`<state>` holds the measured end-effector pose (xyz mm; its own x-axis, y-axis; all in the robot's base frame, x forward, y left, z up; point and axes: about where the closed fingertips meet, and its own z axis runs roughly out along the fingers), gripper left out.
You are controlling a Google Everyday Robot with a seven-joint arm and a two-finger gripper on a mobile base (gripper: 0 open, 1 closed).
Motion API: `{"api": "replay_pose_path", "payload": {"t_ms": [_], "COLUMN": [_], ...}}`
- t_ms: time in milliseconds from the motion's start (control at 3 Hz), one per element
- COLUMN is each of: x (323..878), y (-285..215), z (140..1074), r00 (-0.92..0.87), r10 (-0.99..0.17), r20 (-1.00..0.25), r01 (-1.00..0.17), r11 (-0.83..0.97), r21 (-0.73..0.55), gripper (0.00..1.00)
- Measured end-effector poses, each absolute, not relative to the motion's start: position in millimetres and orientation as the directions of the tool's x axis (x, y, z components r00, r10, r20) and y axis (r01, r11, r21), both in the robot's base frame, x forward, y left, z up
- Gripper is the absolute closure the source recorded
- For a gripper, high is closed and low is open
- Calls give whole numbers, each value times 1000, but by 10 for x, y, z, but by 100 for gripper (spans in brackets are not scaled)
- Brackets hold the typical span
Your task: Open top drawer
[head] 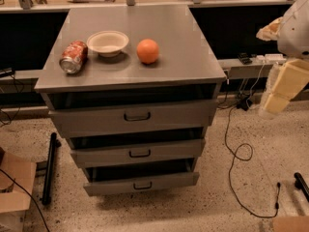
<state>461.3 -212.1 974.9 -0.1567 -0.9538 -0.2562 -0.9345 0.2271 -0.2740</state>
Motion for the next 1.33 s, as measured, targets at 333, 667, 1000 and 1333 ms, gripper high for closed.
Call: {"api": "replay_pose_path", "payload": {"t_ms": [333,667,1000,1333], "x": [4617,4631,4678,4791], "y": [-2103,-1976,-1855,-1706], "z": [9732,9582,9384,9051], "r00": [-152,-115,-71,-52], "r10": [-952,-935,-915,-878], "r20": [-267,-335,-397,-476], "r01": [-935,-941,-940,-958], "r11": [226,211,195,178], "r21": [-274,-265,-280,-224], "gripper": [0,0,0,0]}}
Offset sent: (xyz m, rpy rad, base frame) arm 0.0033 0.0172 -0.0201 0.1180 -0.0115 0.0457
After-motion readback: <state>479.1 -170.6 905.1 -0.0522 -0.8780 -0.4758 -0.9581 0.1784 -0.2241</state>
